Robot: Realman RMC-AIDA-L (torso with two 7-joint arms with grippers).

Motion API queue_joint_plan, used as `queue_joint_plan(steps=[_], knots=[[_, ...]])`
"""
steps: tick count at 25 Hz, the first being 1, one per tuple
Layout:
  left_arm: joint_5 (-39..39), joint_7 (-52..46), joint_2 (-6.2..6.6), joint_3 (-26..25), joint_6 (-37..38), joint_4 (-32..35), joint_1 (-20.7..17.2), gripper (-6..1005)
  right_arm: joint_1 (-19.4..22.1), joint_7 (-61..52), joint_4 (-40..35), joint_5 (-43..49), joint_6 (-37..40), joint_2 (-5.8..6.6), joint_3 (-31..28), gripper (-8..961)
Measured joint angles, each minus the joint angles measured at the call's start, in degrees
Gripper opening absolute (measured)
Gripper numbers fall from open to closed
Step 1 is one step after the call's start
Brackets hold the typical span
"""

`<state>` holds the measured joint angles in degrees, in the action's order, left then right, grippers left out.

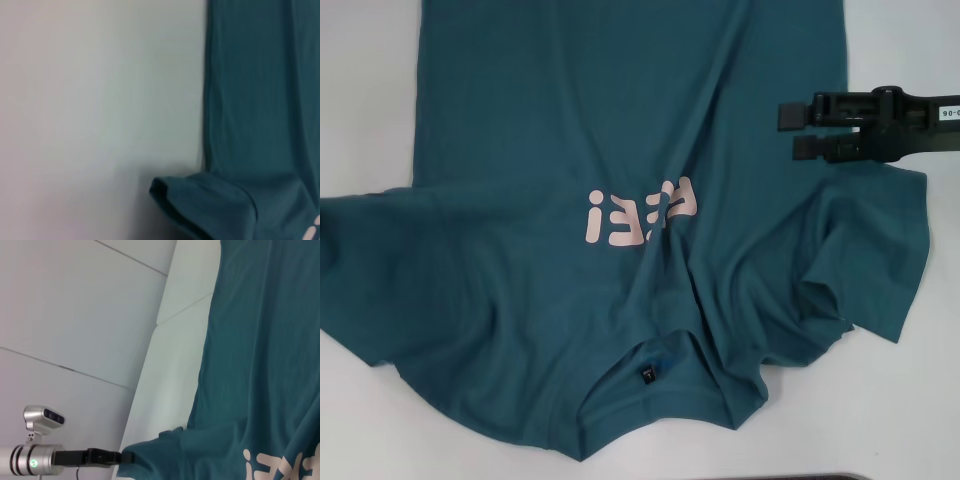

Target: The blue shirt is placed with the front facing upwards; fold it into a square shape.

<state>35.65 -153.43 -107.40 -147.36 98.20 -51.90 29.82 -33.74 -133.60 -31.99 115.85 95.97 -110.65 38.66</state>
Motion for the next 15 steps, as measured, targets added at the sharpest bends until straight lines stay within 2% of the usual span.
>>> queue_joint_plan(steps=[4,7,15], knots=[[-0.1,-0.7,0.75,0.0,2.5,-0.3,1.5,25,0.0,-0.1,0.0,0.0,0.0,0.00,0.0,945],[0.1,-0.7,0.44,-0.3,6.2,-0.3,2.7,25,0.2,-0.1,0.0,0.0,0.0,0.00,0.0,945],[1.2,-0.8,-3.38,-1.5,12.5,-0.6,6.4,26,0.1,-0.1,0.0,0.1,0.0,0.00,-0.1,945]])
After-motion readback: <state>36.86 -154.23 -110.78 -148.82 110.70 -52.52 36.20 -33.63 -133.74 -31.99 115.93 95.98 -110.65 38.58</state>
